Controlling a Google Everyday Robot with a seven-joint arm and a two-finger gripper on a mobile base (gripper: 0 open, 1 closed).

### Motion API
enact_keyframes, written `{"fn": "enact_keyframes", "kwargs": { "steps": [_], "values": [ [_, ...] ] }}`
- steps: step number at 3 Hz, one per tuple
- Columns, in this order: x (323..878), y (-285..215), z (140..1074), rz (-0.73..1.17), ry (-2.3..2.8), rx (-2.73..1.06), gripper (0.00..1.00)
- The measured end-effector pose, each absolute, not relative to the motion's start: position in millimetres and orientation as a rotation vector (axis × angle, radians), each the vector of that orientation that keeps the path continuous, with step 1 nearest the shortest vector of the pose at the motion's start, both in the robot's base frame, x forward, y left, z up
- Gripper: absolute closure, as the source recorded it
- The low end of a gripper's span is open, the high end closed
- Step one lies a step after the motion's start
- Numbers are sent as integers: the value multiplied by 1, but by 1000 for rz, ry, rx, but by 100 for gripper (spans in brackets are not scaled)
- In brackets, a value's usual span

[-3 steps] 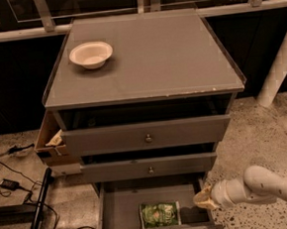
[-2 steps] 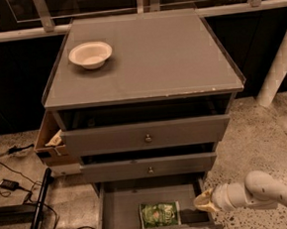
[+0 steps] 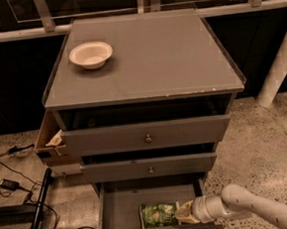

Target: Pick green jalapeno chip bag from bottom drawer and place on counter

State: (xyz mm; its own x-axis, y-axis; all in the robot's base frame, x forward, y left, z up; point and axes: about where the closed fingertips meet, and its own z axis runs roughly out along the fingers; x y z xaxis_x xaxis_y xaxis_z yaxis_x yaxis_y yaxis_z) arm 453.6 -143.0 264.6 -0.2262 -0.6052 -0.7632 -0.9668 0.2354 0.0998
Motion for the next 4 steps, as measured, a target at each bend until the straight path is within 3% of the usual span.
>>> {"fn": "enact_keyframes", "kwargs": {
  "steps": [2,3,4],
  "values": [
    [454,-140,262,722,1910,-1489,100],
    [459,-126,251,647,1877,-1583,81],
    [472,-110,237,586,1825,-1656,50]
  ]
}}
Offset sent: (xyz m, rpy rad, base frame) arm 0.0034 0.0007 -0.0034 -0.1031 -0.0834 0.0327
